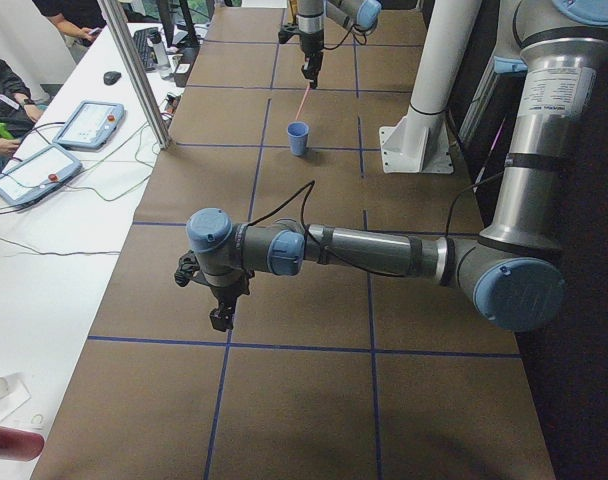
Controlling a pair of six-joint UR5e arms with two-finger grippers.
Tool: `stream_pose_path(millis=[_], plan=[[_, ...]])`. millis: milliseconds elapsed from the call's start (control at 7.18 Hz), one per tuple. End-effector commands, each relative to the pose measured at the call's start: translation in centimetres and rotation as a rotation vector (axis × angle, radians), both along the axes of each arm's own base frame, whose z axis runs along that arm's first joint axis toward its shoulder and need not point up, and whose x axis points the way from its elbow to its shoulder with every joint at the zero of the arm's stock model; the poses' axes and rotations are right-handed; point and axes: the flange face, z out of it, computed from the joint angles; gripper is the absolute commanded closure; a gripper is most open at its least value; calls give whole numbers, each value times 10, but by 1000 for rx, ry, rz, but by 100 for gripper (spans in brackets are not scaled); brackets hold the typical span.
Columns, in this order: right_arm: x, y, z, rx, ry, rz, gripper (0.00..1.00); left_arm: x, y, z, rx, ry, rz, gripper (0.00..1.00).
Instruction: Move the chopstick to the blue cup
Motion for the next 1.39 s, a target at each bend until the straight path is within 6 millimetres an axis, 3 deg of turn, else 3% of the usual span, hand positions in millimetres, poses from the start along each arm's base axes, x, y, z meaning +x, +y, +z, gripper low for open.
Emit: stream_pose_path(millis=[0,278,418,557,696,1114,1253], plan=[[-27,-5,8,1,2,-16,100,0,0,-2,4,0,0,0],[-38,-10,16,-5,12,-18,97,0,0,-2,6,1,0,0],[-38,-11,20,-8,18,-17,87,0,0,-2,6,1,0,0],[-40,-11,26,-14,25,-19,38,0,-1,-3,6,1,-1,0],[-39,-11,28,-14,25,-18,1,0,-1,-4,8,1,-1,0],[-34,-10,24,-8,14,-17,0,-1,-3,-6,12,1,-3,0],[-2,-16,40,4,-3,9,0,-1,-3,-6,11,1,-4,0]])
